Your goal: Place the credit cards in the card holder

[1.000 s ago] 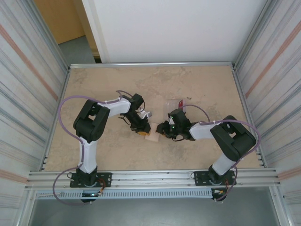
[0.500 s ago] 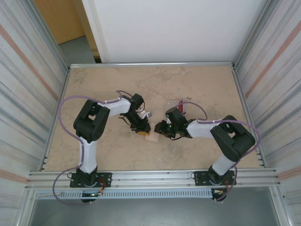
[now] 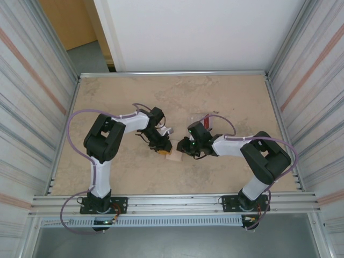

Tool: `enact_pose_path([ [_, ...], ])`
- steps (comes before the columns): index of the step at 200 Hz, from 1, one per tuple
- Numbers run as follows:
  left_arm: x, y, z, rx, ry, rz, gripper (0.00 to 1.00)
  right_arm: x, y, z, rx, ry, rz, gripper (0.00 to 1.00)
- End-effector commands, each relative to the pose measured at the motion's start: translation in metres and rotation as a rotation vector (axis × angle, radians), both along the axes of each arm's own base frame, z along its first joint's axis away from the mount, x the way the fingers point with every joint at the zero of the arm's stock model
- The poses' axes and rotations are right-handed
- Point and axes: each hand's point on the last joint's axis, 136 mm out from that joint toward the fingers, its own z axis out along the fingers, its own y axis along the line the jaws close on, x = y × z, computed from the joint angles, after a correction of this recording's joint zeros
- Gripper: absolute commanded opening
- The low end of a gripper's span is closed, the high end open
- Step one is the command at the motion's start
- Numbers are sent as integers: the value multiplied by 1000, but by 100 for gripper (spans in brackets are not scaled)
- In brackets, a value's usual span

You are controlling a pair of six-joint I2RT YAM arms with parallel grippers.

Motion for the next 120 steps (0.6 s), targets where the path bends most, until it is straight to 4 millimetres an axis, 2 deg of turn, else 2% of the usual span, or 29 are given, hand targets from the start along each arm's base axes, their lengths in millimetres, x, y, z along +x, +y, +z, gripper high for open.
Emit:
enact_pose_path([
  [1, -7, 3, -6, 23, -19, -19, 24, -16, -11, -17, -115, 17, 49, 31],
  [26, 0, 9, 5, 8, -52, 5, 33, -11, -14, 3, -118, -33, 53, 43],
  [55, 11, 24, 17, 2, -120, 46, 44, -8, -16, 20, -109, -63, 65, 50],
  [84, 23, 42, 32, -17, -216, 81, 60, -3, -18, 28, -109, -81, 62, 56],
  [99, 27, 51, 40, -32, -269, 89, 73, -1, -17, 29, -115, -86, 62, 59],
  [120, 36, 65, 54, -36, -359, 97, 78, 3, -15, 29, -119, -91, 63, 61],
])
